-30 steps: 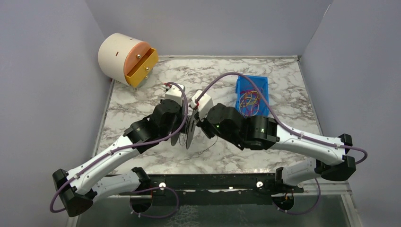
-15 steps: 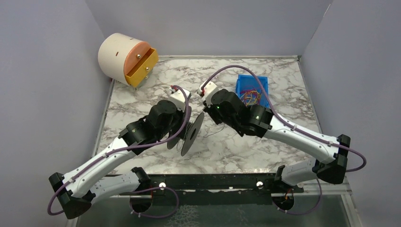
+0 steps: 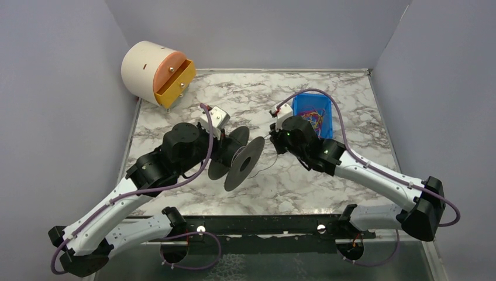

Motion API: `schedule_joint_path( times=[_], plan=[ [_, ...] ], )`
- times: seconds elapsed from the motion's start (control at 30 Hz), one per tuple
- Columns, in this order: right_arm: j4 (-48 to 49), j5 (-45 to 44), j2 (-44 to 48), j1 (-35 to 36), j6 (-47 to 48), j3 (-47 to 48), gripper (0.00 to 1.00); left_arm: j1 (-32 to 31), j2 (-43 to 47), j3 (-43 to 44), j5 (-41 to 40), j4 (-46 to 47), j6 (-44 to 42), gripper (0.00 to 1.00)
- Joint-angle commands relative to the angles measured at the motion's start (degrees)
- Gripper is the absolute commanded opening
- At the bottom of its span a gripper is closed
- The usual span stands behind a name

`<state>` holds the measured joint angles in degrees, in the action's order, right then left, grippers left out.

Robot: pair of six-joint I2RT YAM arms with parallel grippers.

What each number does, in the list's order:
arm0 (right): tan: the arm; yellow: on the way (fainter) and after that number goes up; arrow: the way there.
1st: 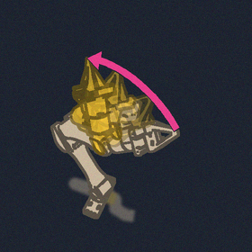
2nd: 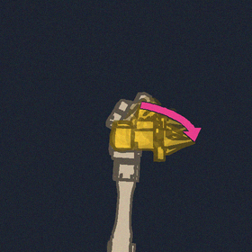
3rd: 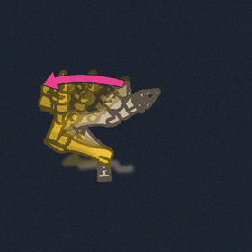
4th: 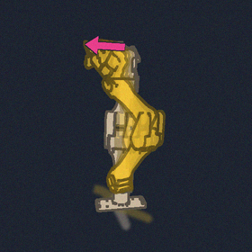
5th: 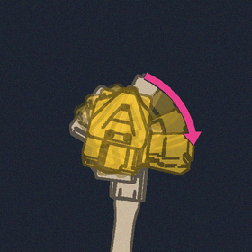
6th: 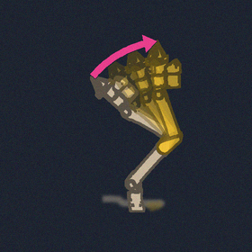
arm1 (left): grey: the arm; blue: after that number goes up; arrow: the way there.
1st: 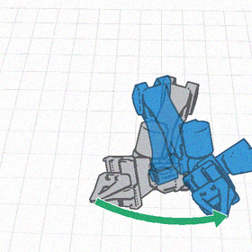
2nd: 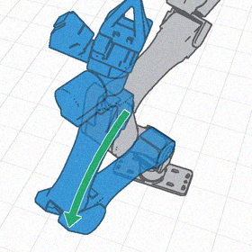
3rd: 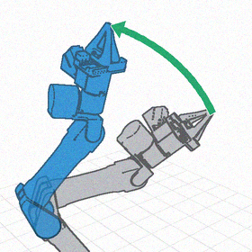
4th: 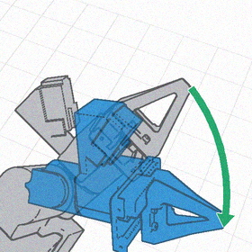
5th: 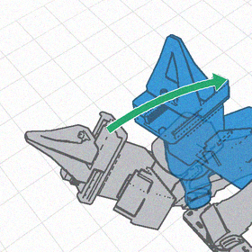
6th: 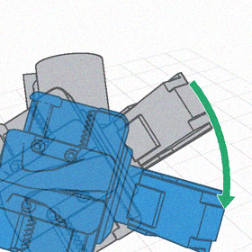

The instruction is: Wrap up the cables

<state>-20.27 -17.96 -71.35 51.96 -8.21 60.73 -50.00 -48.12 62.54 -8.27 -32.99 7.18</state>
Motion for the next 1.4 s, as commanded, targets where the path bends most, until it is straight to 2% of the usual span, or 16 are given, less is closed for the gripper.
schedule_joint_path(
  times=[0.0, 0.37, 0.77, 1.37],
  plan=[
    [7.73, 2.25, 2.09, -1.75, -4.44, -5.43, 0.11, 0.01, 2.14, 4.11, 4.35, -0.11, -0.03, 0.00],
    [16.27, 7.18, 4.20, -2.39, -7.84, -13.40, 0.11, -0.01, 2.08, 7.14, 7.01, -0.11, 1.79, 0.00],
    [20.39, 11.57, 6.84, -2.66, -11.55, -20.11, 0.15, 0.03, 3.03, 9.32, 1.85, 0.06, 4.80, 0.00],
    [23.54, 16.77, 8.66, -2.66, -16.06, -26.19, 0.19, 0.07, 4.71, 9.81, -1.49, 2.51, 7.79, 0.00]
  ],
)
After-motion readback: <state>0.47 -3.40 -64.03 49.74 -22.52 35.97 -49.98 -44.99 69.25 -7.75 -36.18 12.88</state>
